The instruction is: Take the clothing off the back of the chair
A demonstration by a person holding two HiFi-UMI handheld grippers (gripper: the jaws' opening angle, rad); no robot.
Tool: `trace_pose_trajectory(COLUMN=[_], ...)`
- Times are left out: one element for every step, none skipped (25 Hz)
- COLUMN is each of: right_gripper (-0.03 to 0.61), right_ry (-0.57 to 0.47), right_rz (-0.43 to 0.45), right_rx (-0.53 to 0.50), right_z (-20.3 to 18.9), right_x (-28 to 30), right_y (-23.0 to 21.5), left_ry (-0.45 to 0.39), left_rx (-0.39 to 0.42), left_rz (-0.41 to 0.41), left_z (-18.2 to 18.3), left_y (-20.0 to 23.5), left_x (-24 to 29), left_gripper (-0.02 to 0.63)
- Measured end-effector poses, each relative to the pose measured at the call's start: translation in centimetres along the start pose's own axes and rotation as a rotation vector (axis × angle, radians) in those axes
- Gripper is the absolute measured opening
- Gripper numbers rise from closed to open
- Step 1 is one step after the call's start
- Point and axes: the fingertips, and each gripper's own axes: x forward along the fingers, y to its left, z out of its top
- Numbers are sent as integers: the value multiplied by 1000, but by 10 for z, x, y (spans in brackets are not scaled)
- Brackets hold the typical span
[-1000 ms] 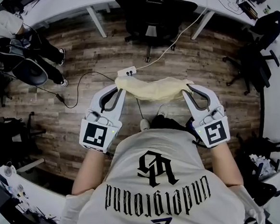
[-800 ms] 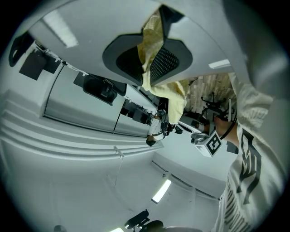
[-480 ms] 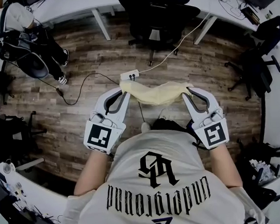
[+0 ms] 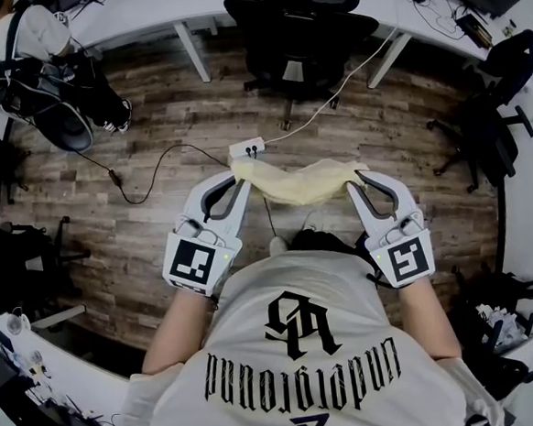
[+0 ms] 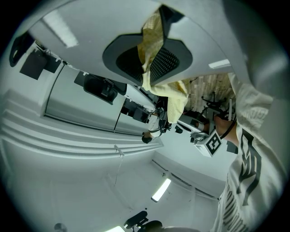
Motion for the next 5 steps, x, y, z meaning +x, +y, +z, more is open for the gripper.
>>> trace_pose_trajectory(right_gripper=[54,54,54,54,54], right_ry=[-1,-1,-1,-1,-1], right_rz=[-2,-4,-5,-6,-6], right_rx=[-1,-2,-2,-2,-2], right_z=[0,0,0,0,0], right_x=[0,0,-1,-1,-1], right_y=[-1,-1,-2,-3,-3], left_ry=[-2,0,4,8,11], left_rx=[6,4,0,-5,-10], left_rz=[-1,-1,0,1,2], left_z=[0,0,1,2,2], left_y=[0,0,0,0,0], left_x=[1,1,2,2,3], left_gripper=[67,67,67,67,67])
